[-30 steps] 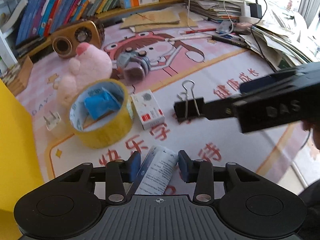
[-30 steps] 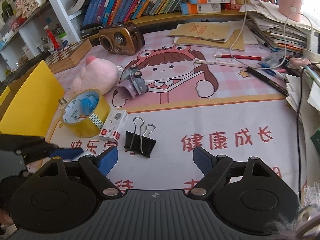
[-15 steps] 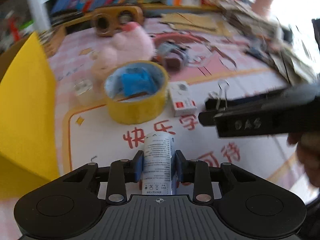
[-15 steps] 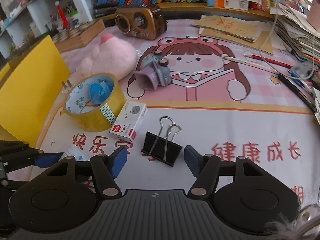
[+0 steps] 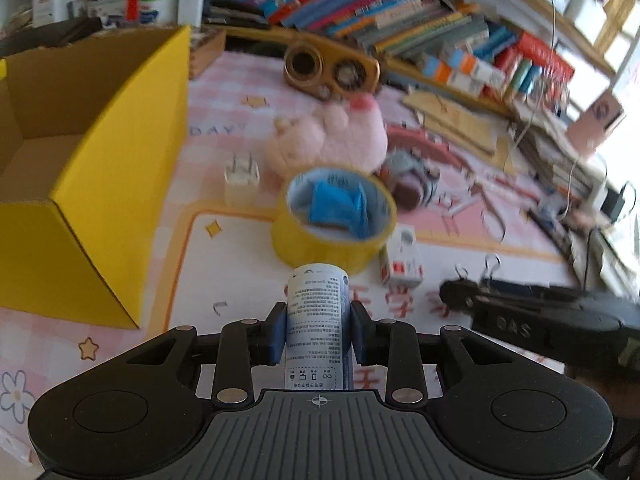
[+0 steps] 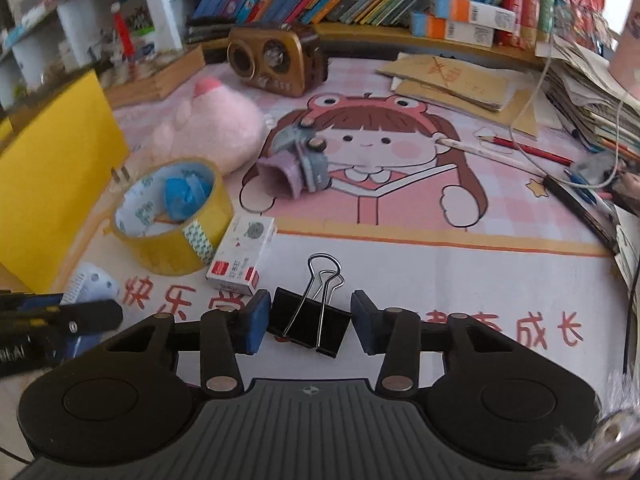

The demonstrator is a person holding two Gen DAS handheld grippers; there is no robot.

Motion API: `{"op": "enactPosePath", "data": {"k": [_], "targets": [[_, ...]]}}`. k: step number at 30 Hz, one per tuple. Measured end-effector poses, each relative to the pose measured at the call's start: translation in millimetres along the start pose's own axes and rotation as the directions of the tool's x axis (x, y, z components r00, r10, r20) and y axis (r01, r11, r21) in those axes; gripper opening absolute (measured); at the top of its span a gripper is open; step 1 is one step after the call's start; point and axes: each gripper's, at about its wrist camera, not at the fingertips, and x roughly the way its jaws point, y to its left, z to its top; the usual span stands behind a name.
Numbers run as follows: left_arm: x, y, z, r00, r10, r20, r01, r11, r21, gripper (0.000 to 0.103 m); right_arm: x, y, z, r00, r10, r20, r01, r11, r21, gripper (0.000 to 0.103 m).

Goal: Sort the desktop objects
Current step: 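Grasp the white spray bottle with the left gripper while the right gripper grasps the black binder clip, then lift the spray bottle and binder clip and carry both toward the yellow box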

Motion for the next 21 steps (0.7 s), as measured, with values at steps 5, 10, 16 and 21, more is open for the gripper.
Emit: {"op": "enactPosePath", "data": {"k": [5, 10, 16, 21], "targets": [[-15.3, -3.9, 6.7, 0.999, -0.014, 0.050, 0.015, 1.000, -0.026, 0.030, -23.5, -1.1, 5.3, 0.999, 0.031, 0.040, -0.030, 0.999, -0.023, 0.041], [-34.8, -9.0, 5.7, 0.994, -0.031, 0.101, 0.035, 0.999, -0.035, 0.030, -41.7, 7.5, 5.6, 0.996, 0.076, 0.051, -0.073, 0.996, -0.060, 0.041], [-59.5, 2.5, -5.6, 0.989, -0.059, 0.138, 0.068, 0.996, -0.059, 0.031, -60.1, 26.7, -2.9, 0.994, 0.086, 0.070, -0.079, 0.992, -0.097, 0.041], [-76.1, 22.4, -19.9, 0.984, -0.104, 0.143, 0.113, 0.992, -0.056, 0.030, -79.4, 46.9, -18.1, 0.993, 0.077, 0.087, -0.070, 0.994, -0.084, 0.041]]}}
